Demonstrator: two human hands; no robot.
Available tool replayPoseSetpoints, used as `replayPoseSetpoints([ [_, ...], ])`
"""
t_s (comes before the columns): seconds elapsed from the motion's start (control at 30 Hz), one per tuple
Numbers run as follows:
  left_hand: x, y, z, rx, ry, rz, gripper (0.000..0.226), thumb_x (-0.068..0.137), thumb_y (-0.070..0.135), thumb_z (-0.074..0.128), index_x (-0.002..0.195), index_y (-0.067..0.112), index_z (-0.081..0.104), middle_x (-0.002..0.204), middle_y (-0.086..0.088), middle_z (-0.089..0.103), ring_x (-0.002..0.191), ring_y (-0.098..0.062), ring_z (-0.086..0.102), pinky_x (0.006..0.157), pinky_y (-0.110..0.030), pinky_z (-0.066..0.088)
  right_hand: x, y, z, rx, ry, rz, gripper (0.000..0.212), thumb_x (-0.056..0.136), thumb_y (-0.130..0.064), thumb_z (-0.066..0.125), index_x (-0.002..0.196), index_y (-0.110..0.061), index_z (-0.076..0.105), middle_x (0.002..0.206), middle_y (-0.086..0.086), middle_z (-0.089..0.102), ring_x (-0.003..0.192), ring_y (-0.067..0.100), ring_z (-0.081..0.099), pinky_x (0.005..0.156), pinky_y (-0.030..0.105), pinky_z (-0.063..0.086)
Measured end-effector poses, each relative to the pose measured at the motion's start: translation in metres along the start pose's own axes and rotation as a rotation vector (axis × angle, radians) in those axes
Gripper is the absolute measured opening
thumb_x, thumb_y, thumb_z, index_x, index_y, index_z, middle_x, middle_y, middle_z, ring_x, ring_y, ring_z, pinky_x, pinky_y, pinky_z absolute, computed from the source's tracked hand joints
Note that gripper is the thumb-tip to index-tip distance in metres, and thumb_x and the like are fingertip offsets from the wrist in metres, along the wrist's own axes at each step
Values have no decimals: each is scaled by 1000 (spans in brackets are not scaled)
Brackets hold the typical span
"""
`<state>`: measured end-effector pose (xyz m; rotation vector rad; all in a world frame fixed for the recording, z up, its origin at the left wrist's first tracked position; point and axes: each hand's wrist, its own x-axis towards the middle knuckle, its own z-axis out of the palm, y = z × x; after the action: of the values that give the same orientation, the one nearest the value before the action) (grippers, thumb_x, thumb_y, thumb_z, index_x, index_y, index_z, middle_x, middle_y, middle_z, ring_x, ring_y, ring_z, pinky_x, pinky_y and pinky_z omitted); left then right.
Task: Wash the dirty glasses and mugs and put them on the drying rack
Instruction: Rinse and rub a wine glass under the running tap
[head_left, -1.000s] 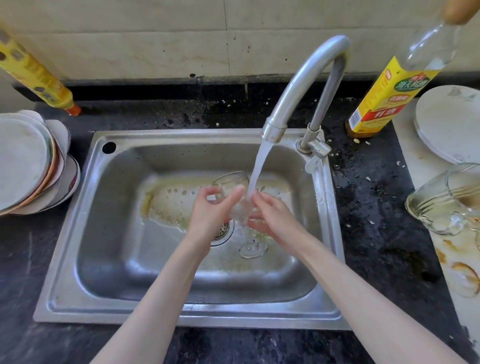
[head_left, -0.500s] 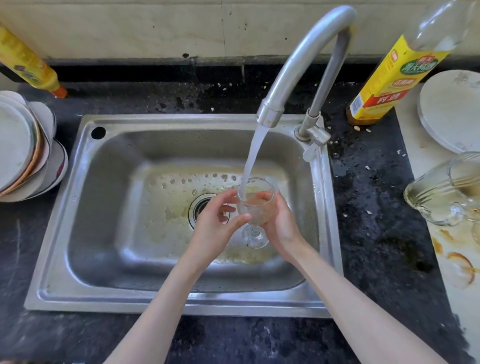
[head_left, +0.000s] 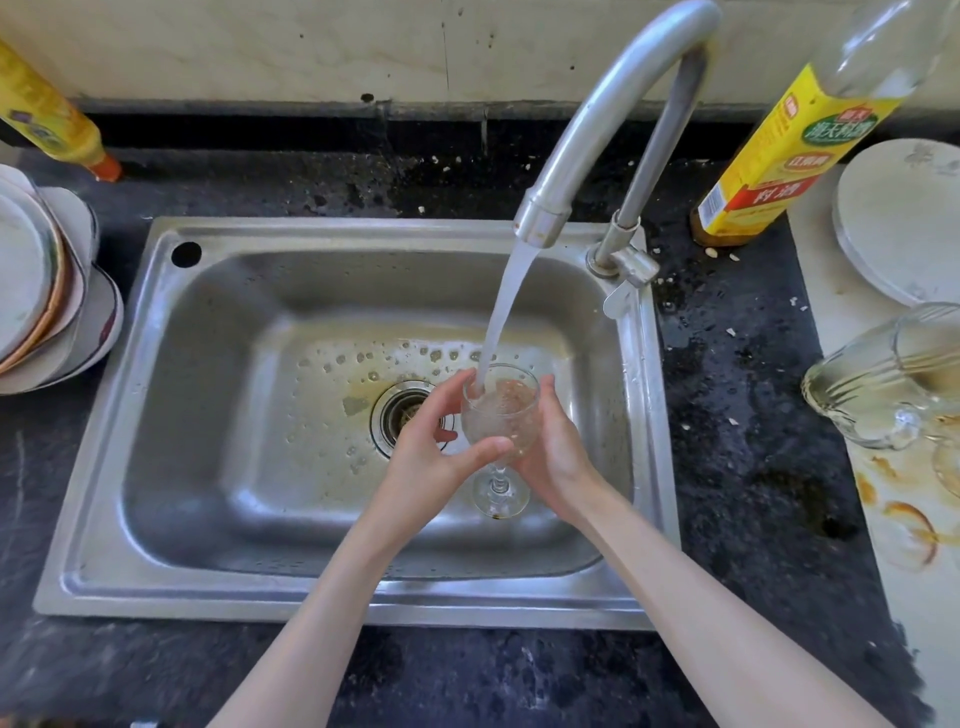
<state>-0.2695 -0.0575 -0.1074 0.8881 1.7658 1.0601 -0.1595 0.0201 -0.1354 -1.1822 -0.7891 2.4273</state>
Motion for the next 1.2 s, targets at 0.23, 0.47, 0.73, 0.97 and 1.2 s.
replayPoseSetpoints([
  [0.23,14,-3,-1,-34,25,-304,49,78,48,64,117,20,56,107,7,65,97,-8,61,76,-22,47,-6,0,2,-72,34,210,41,91,-51,46,95,-15,67,75,5,63,74,24,60,60,30,40],
  [0.47,10,-20,1,-45,-52,-511,29,97,36,44,112,16,59,91,3,60,74,-10,51,66,-22,43,-1,-5,-3,-11,217,557,37,94,-48,45,94,-11,46,88,18,56,75,35,63,61,33,43],
  [0.73,13,-8,-1,-163,65,-453,36,92,36,55,118,12,49,101,2,57,83,-9,56,72,-25,45,7,-12,0,78,155,524,41,94,-52,41,100,-11,44,84,19,61,60,28,62,46,21,37],
  [0.97,4,7,1,-99,23,-68,43,89,25,60,127,29,42,118,19,55,110,11,51,94,-21,46,3,-10,6,-45,134,127,52,97,-51,22,89,-18,61,73,-2,65,57,11,54,53,27,27],
  [1.2,8,12,-2,-80,-24,8,77,64,55,69,131,29,41,126,9,55,109,-14,59,95,-41,48,2,-13,20,-79,120,33,66,97,-56,17,77,-21,70,67,4,65,54,16,50,46,22,26],
])
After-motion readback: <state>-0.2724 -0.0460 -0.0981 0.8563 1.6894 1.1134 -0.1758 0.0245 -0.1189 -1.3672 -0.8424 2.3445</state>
